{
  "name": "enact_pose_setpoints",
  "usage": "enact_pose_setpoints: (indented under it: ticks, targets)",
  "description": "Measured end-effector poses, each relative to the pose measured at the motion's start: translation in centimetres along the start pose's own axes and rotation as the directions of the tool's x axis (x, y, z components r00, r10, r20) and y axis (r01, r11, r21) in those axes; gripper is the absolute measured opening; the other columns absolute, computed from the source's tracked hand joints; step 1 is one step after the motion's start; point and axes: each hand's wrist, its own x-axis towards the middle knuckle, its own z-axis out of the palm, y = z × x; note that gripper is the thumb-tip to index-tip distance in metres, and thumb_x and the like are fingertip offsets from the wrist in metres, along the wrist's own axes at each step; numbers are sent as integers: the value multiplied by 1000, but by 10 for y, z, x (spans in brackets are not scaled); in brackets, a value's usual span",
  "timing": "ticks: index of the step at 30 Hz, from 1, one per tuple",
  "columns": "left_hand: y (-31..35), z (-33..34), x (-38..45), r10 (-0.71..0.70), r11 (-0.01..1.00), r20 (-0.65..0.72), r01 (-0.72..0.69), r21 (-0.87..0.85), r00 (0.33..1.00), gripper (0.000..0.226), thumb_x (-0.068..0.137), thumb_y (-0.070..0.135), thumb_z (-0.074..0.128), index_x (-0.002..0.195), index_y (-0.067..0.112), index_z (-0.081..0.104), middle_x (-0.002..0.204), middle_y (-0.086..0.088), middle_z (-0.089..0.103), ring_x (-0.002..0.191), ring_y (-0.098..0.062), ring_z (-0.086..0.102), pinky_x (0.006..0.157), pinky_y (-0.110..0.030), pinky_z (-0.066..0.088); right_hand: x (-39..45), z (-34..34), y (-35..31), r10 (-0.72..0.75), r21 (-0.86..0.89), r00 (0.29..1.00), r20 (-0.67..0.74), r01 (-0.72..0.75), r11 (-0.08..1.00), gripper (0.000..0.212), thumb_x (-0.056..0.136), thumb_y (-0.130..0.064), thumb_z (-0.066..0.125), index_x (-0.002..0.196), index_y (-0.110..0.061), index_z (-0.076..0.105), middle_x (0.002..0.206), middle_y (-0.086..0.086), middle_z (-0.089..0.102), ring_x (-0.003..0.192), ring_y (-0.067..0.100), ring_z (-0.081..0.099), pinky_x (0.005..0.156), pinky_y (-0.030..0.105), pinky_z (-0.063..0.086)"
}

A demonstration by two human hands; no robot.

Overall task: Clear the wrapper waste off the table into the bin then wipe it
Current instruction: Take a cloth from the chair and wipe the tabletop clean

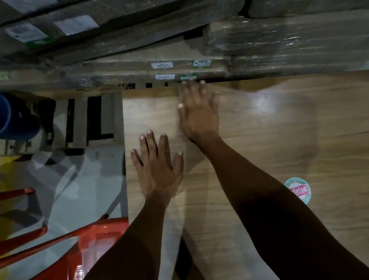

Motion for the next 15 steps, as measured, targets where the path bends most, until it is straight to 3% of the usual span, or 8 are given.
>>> enact_pose_setpoints:
  ticks: [4, 6, 8, 10, 11, 15]
  targets:
    - [0, 1, 0, 5, 999, -24, -6, -38, 1000, 66, 102, 60, 30, 159, 27, 21, 170, -10, 9, 158, -27, -3, 125, -57, 2, 2, -7, 28, 452, 65, 890, -51, -449, 891, 64, 105, -43, 22, 164, -17, 17, 170, 13, 19, 157, 39, 15, 121, 66, 19]
    - [-1, 0, -1, 58, 998, -6, -58, -4, 998, 63, 105, 58, 27, 158, 24, 25, 169, -12, 14, 158, -28, 1, 126, -55, 5, -6, -7, 9, 407, 44, 913, -30, -406, 913, 65, 104, -44, 24, 163, -15, 18, 170, 16, 18, 156, 41, 15, 120, 67, 18]
    - [0, -2, -1, 150, 988, 10, -150, 25, 989, 56, 107, 50, 26, 155, 22, 33, 168, -11, 20, 158, -28, 4, 127, -51, 11, -21, -1, -13, 108, -3, 994, 22, -108, 994, 65, 104, -43, 27, 163, -17, 21, 170, 12, 20, 156, 38, 15, 119, 67, 20]
    - [1, -4, -3, 201, 979, 22, -201, 8, 979, 52, 108, 45, 24, 153, 21, 36, 168, -11, 22, 158, -27, 6, 127, -50, 14, -31, -1, -11, -76, 2, 995, 64, 76, 997, 63, 104, -42, 29, 163, -20, 20, 172, 7, 17, 158, 33, 13, 120, 64, 19]
    - [2, -5, -4, 212, 977, 26, -212, -1, 977, 52, 108, 44, 22, 153, 21, 35, 167, -10, 22, 158, -26, 6, 127, -50, 14, -31, -2, -2, -59, 18, 997, 53, 58, 998, 63, 104, -42, 28, 163, -21, 20, 172, 5, 17, 158, 32, 13, 121, 64, 19]
    - [3, -4, -7, 234, 972, 32, -235, 21, 972, 54, 109, 43, 17, 156, 21, 30, 168, -7, 22, 158, -24, 7, 128, -49, 10, -33, -7, 40, 300, 82, 953, -43, -296, 952, 64, 105, -44, 24, 163, -19, 20, 171, 8, 18, 157, 36, 16, 122, 64, 19]
